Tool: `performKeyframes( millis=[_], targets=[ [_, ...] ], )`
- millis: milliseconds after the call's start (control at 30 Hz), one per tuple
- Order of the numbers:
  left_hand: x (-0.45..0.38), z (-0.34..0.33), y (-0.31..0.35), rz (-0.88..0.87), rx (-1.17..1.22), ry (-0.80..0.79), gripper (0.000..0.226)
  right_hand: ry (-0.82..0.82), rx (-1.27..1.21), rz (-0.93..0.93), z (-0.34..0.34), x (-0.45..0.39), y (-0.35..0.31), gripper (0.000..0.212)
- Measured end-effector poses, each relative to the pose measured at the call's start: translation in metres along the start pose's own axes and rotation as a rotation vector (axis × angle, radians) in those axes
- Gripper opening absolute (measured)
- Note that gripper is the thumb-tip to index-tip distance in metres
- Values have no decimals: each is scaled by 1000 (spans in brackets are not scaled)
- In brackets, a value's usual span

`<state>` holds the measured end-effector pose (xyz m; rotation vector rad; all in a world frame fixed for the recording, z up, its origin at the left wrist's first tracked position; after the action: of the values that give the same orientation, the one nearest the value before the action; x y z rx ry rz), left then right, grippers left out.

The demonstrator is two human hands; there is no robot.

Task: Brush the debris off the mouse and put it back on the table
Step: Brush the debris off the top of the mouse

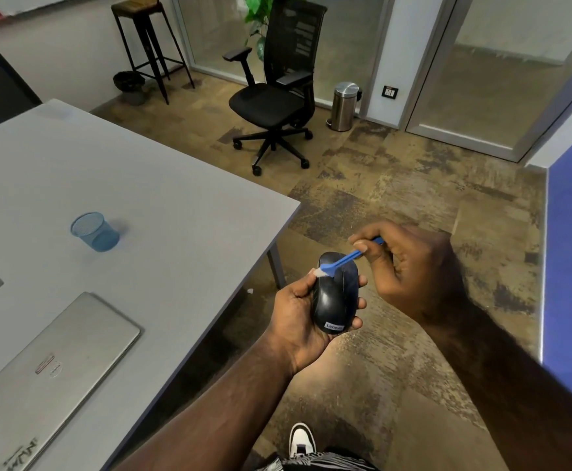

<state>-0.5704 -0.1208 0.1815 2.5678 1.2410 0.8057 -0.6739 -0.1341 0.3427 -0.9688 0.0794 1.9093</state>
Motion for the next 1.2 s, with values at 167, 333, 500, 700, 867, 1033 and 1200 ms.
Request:
performKeyframes(
  millis=[167,333,500,700,867,1033,1200],
  targets=[
    [-1,0,3,-21,44,-7,56,70,94,-134,8,0,22,11],
    [-2,6,11,-62,125,11,55,17,-52,-35,7,12,14,15],
    [-1,8,11,-75,125,27,56,73,8,-90,12,12,22,17],
    [-3,10,11,-54,142,76,55,37,-102,32,9,19,8,14],
    [-2,8,9,-48,166,56,58,99,8,-129,11,15,26,16],
    [-4,13,10,-43,166,97,54,-37,-162,110,2,23,-7,17],
    [-5,15,14,-56,169,118,55,81,-73,-13,7,21,8,18]
  ],
)
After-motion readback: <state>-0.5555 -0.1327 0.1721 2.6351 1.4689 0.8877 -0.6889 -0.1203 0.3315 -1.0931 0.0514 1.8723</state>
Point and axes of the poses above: each hand's wrist, its own x-axis away from the middle knuckle, its own z-axis out of the back of the hand, y = z × x, the point moved 8 cm from there along -x, towards the middle knuckle, and after that the axes turned 5 degrees about x, right-handed, at the moved point
